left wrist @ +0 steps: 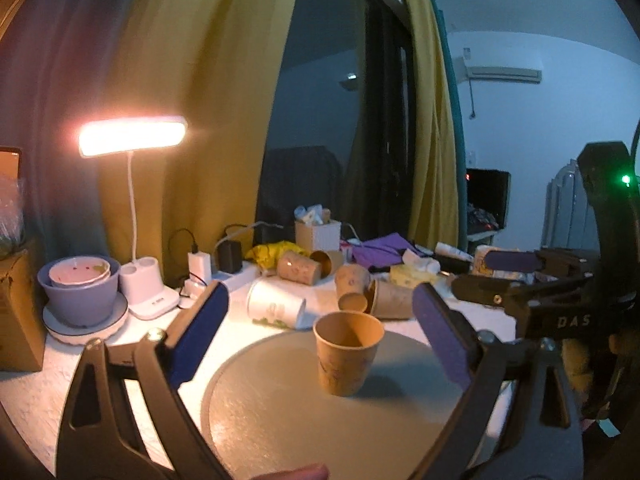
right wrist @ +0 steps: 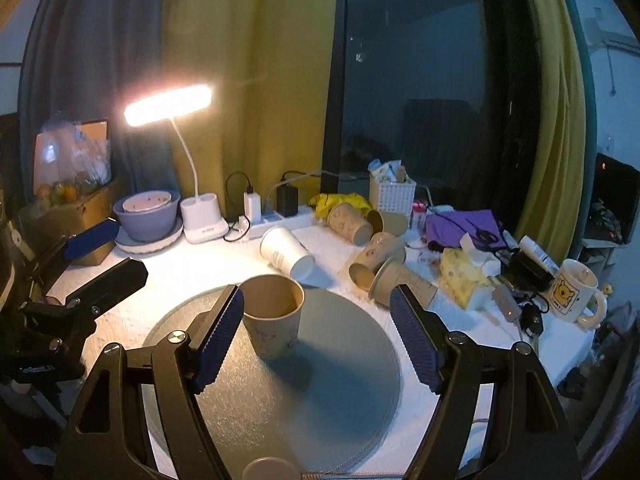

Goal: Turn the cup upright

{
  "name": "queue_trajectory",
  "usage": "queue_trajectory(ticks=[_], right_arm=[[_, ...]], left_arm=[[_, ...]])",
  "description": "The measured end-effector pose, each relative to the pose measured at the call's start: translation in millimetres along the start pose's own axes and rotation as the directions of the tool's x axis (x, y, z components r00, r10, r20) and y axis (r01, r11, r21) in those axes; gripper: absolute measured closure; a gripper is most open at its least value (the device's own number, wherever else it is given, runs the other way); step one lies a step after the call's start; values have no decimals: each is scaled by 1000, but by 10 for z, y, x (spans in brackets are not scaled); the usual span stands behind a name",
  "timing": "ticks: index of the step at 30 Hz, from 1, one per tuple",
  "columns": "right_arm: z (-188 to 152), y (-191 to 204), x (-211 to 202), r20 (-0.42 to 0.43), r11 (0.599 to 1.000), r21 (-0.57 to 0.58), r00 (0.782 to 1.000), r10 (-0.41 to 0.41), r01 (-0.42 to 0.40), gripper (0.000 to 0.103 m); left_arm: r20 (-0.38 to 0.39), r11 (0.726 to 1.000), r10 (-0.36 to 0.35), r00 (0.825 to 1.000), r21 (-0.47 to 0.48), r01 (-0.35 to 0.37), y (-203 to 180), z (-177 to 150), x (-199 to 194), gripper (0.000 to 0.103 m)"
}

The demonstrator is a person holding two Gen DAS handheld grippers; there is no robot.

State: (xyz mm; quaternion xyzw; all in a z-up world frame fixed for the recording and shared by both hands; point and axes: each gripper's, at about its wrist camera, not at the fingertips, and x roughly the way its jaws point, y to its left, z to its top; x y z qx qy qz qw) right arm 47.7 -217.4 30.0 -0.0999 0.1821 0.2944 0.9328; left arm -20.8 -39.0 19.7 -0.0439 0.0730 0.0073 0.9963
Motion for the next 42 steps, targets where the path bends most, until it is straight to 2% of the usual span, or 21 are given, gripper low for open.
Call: queue_trajectory(ticks=[6,13,42], right_arm=[[33,27,-85,39,1000,-14,999,-7,8,25],[33,-11,-59,39,1000,-7,999,-12,12,25],[-14,-61,-5,15,1000,3,1000,0,0,25]], left_arm=[[26,1000,-2,1000,-29,2,70,34,-47,8],[50,996,24,998,-82,-20,193,61,-76,8],[43,997,29,999,-75,-26,174,57,-64,8]])
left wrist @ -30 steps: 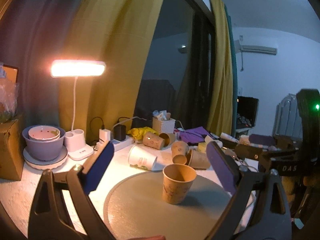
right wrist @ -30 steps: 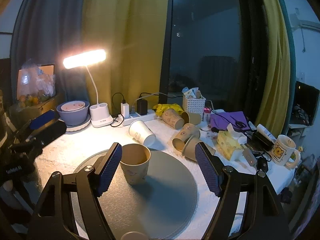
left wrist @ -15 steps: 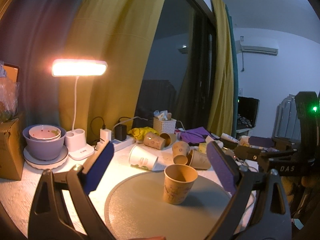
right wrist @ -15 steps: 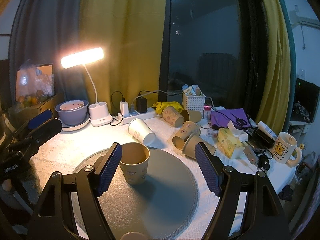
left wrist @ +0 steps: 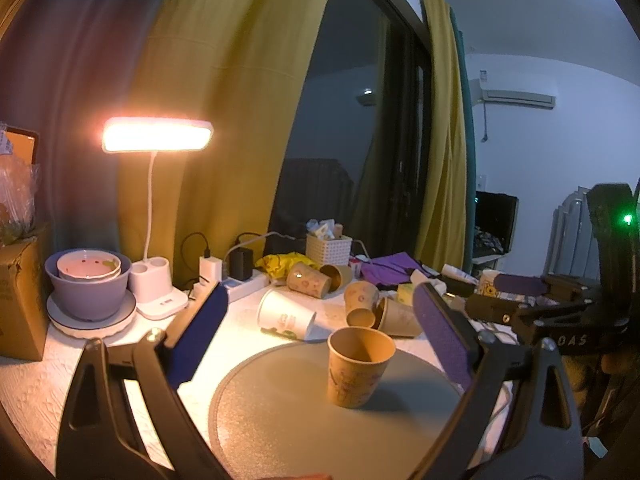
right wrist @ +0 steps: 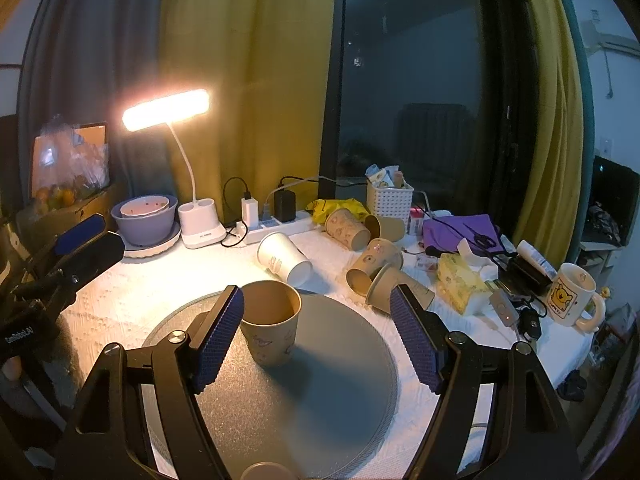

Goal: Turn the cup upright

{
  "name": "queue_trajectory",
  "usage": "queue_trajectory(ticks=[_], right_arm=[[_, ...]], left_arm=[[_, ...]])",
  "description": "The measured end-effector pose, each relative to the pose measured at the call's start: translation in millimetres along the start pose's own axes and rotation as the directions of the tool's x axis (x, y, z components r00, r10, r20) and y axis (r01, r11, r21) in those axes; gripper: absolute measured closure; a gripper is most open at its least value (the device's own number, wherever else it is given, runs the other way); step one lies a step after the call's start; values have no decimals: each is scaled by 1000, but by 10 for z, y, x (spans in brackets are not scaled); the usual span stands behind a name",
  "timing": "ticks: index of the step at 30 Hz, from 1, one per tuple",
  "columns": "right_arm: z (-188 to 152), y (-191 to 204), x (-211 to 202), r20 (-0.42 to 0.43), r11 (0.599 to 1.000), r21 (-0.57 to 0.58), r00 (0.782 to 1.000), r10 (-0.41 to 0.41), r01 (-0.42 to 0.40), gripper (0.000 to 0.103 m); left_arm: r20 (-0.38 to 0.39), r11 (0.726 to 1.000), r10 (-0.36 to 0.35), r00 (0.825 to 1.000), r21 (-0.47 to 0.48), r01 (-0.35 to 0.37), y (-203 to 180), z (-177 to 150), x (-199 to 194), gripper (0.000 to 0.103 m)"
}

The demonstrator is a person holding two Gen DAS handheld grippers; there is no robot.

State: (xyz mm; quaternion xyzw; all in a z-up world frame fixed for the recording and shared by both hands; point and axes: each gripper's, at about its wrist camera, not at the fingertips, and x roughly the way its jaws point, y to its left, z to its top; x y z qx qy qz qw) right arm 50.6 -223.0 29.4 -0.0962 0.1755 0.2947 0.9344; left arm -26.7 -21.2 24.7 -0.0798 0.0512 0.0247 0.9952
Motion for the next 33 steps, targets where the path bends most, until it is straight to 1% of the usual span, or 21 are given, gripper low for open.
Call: queue_trajectory(ticks=[33], right_arm=[[-41,11,20,-6,1000,-3,1000,3,-3,25]], left_arm=[[-8,1000,-15,1000,13,15,-51,-41,-6,8]])
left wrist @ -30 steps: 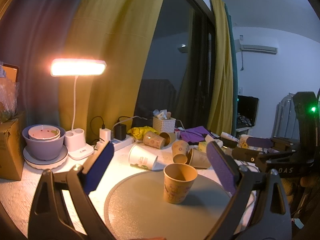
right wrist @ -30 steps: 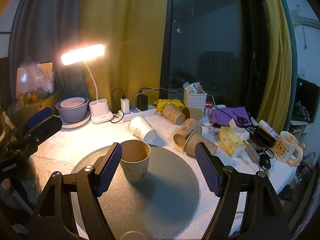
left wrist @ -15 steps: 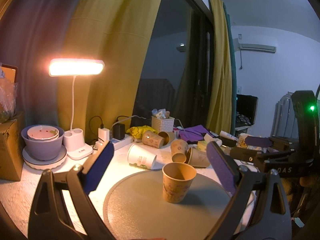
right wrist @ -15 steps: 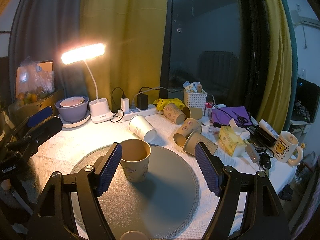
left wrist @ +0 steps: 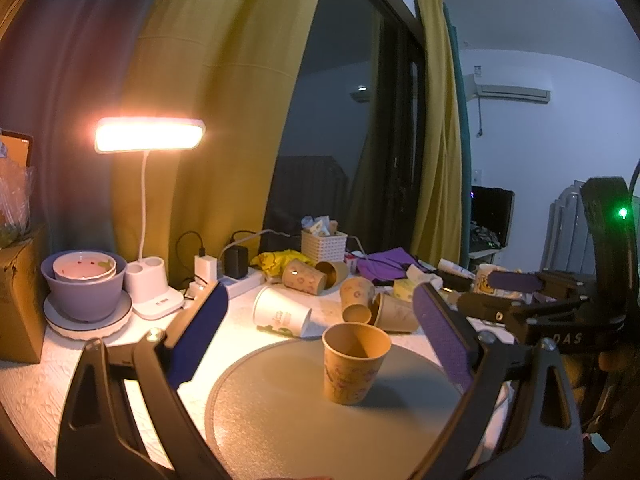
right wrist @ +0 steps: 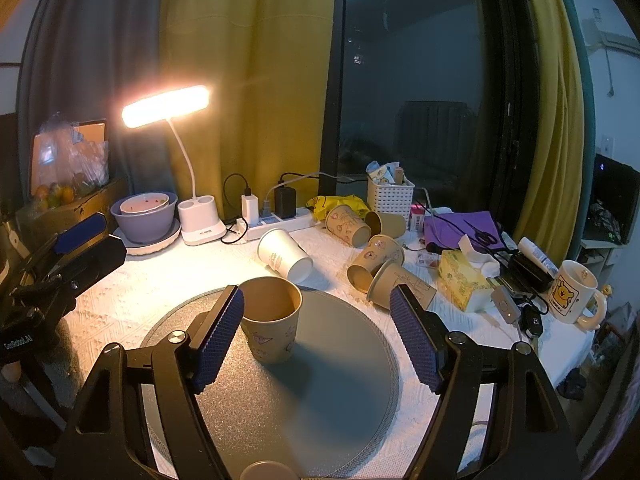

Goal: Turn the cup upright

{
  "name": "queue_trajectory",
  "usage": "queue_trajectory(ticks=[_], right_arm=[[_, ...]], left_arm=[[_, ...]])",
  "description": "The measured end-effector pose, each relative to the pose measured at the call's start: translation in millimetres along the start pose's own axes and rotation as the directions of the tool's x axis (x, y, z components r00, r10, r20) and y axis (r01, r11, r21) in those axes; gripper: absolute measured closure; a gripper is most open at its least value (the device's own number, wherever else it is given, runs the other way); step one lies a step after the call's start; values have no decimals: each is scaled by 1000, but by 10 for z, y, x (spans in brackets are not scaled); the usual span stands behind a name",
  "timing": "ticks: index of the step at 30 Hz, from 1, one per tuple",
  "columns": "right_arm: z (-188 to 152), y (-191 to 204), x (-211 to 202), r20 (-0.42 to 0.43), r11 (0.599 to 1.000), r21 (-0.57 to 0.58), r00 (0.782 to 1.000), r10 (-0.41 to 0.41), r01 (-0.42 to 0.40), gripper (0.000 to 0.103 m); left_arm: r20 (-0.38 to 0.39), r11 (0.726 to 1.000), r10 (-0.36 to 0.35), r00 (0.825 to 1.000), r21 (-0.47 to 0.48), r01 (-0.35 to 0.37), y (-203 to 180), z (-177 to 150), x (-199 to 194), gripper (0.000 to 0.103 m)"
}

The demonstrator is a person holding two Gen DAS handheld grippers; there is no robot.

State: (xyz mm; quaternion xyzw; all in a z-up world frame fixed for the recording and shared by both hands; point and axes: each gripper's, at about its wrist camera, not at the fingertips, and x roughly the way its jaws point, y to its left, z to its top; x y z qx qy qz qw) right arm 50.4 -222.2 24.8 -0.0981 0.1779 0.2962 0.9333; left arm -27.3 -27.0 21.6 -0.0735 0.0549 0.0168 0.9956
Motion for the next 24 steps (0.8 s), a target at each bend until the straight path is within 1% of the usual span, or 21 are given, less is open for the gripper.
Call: queue_trajectory(ticks=[20,24], right_arm=[[2,3,0,-1,1000,-1,1000,0,0,25],[8,1,2,-1,1000,0,1000,0,0,25]], left_arm=[[-3,1000,-4,1000,3,4,-13,-3,-7,8],[7,1000,-8,1000,2,8,-8,0,-4,8]])
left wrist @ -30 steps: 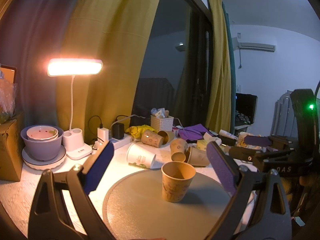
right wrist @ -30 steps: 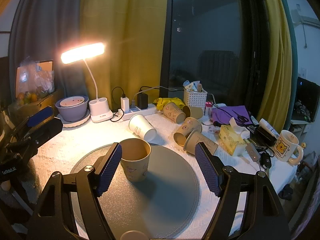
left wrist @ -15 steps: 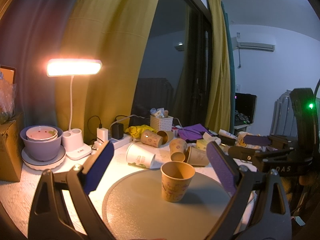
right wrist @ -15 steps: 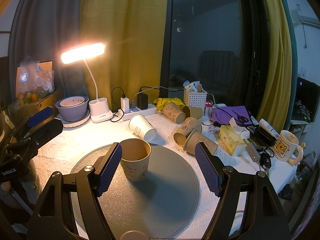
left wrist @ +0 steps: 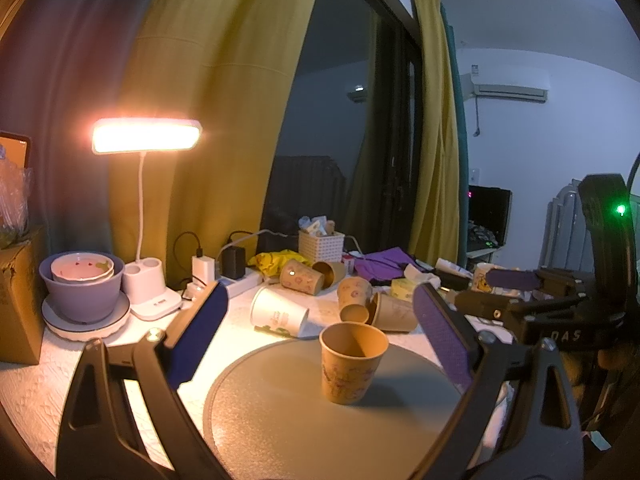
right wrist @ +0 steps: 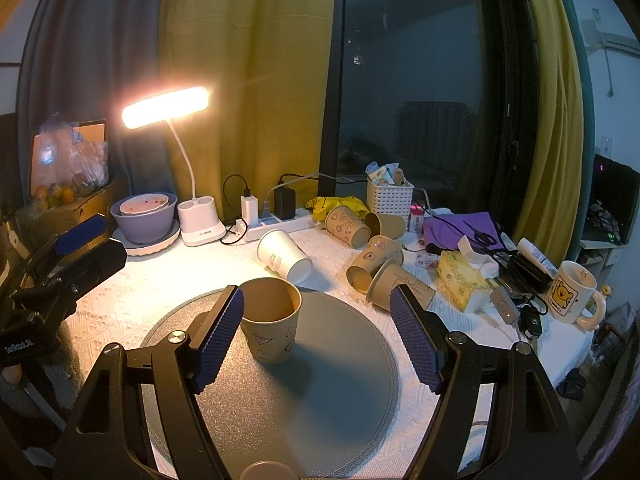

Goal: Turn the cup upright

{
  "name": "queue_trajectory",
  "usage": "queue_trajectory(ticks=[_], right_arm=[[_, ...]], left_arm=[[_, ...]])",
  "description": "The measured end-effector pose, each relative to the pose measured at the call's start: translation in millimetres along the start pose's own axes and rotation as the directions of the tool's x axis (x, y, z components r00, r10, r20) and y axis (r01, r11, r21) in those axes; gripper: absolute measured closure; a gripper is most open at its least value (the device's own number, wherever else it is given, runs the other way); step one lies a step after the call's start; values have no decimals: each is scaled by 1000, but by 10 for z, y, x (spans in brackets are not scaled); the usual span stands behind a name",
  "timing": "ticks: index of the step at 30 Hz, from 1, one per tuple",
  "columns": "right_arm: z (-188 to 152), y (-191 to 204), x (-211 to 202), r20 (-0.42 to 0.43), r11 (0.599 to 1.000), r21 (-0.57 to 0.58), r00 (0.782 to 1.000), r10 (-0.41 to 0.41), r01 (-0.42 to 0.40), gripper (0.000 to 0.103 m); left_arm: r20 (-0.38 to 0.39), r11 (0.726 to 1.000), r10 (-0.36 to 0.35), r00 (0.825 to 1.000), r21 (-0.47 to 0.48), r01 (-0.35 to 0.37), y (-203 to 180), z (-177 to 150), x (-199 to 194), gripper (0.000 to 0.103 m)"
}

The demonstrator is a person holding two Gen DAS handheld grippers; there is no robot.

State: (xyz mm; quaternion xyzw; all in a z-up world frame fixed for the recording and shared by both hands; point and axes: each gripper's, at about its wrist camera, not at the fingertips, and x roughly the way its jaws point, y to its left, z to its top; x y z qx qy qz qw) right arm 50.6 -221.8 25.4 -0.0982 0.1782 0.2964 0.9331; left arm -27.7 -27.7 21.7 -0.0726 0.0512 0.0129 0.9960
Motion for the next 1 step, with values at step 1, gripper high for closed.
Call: queue_trajectory(ticks=[1], right_arm=[[6,0,2,0,1000,0,1000,0,0,25]], left_arm=[[8,1000,-2,1000,-3,2,7,1,-3,8]])
